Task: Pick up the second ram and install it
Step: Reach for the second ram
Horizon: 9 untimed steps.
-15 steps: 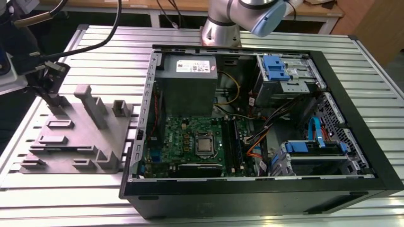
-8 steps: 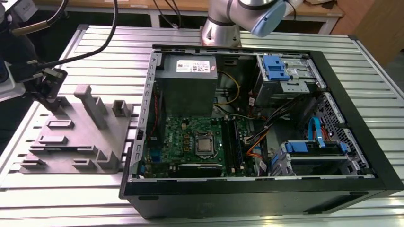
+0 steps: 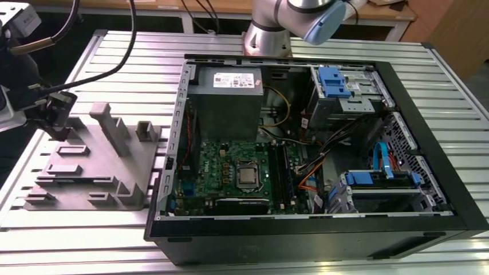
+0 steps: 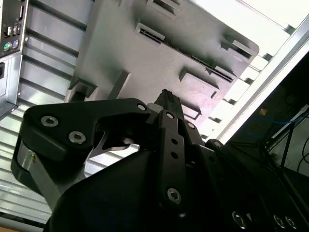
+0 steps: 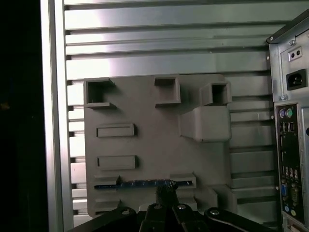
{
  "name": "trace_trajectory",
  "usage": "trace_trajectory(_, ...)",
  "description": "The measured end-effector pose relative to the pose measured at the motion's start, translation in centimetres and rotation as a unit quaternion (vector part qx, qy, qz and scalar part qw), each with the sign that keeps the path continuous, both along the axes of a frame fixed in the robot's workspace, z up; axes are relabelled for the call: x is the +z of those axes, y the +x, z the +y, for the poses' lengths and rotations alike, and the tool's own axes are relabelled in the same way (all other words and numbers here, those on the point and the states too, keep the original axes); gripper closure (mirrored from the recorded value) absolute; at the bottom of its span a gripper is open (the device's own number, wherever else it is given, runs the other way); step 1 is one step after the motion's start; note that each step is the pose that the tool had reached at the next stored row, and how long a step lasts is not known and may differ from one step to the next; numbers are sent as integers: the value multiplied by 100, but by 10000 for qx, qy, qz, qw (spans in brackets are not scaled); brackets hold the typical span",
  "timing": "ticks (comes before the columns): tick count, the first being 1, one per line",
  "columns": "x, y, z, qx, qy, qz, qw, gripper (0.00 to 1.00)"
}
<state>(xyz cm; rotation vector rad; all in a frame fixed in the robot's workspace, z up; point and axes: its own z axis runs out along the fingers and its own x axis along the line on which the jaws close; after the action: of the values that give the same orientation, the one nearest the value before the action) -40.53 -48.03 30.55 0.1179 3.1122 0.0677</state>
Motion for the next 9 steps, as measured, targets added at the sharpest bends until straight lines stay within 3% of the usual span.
trace_trajectory(9,-104,-88,-44,0,0,0,10000,93)
